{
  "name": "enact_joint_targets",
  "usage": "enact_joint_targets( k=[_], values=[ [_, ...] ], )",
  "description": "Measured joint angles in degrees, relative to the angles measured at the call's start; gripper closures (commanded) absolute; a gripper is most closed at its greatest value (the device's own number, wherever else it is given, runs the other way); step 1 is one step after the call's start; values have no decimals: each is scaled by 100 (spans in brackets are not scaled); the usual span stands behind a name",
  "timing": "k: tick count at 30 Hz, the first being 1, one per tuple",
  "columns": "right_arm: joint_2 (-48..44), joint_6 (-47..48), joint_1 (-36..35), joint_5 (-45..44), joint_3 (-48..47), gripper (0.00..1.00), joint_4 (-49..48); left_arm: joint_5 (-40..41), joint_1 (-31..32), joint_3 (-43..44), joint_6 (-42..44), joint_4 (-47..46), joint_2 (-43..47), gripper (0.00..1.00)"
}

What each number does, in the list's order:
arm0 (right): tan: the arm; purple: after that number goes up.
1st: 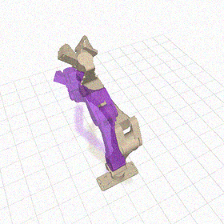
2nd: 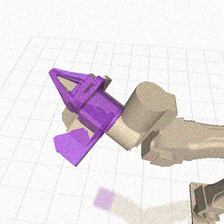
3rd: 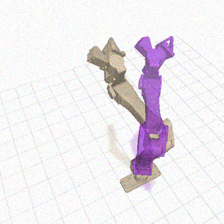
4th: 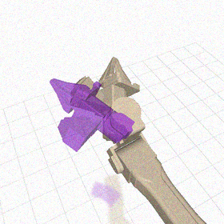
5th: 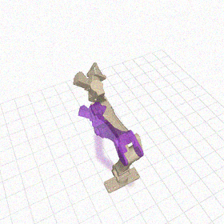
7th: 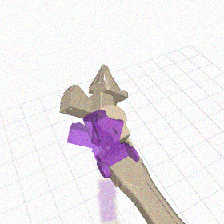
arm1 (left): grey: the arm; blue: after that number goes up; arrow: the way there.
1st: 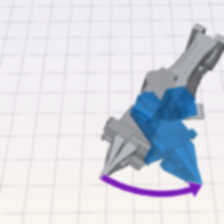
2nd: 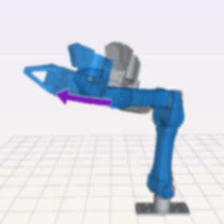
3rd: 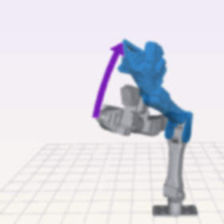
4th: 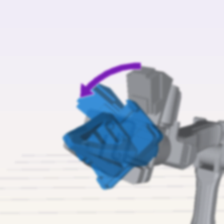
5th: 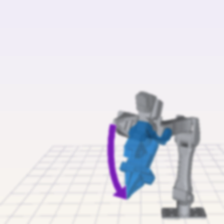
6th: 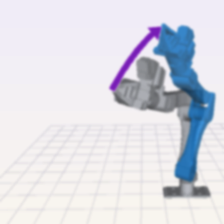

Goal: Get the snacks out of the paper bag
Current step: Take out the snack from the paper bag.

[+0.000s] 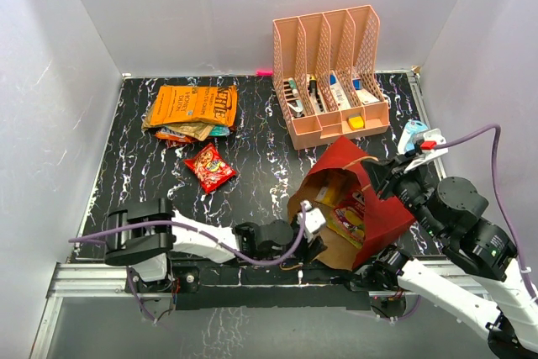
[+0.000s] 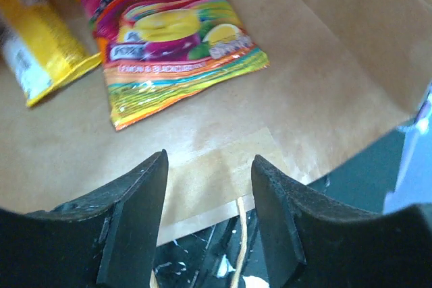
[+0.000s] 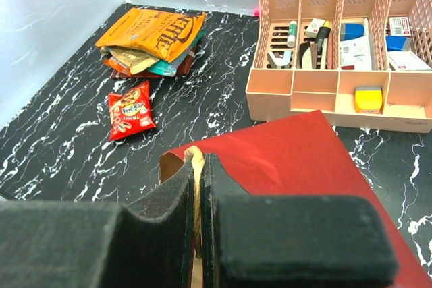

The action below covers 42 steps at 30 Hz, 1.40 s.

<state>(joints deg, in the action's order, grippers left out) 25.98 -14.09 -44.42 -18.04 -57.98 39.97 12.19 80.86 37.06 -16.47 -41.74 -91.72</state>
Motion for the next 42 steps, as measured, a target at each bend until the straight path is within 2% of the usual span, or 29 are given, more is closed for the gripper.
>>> enact_joint_targets(
  k=[7, 12, 20, 25, 30, 33, 36, 40, 42],
  values=[
    [260, -90, 0, 42, -243, 93, -76, -605, 92, 258, 2761, -321, -472, 47],
    [289, -133, 0, 66, -251, 92, -74, -739, 26, 997, 4538, -96, -1106, 38],
    [295, -214, 0, 76, -304, 92, -61, -946, -184, 1558, 6013, 258, -1814, 27],
    [337, -280, 0, 101, -424, 92, -50, -1008, -374, 1823, 6579, 151, -2203, 28],
    [398, -328, 0, 109, -431, 92, -35, -1139, -542, 2083, 6979, -136, -2559, 43],
    [490, -398, 0, 118, -431, 92, -28, -1174, -601, 2094, 7110, -323, -2675, 73],
    [603, -424, 2, 127, -431, 93, -31, -1233, -647, 2090, 7138, -374, -2682, 89],
    [774, -409, 0, 125, -444, 92, -76, -1248, -675, 1849, 7095, -494, -2446, 100],
    [855, -380, 0, 116, -468, 93, -151, -1248, -684, 1646, 6999, -483, -2173, 100]
  ],
)
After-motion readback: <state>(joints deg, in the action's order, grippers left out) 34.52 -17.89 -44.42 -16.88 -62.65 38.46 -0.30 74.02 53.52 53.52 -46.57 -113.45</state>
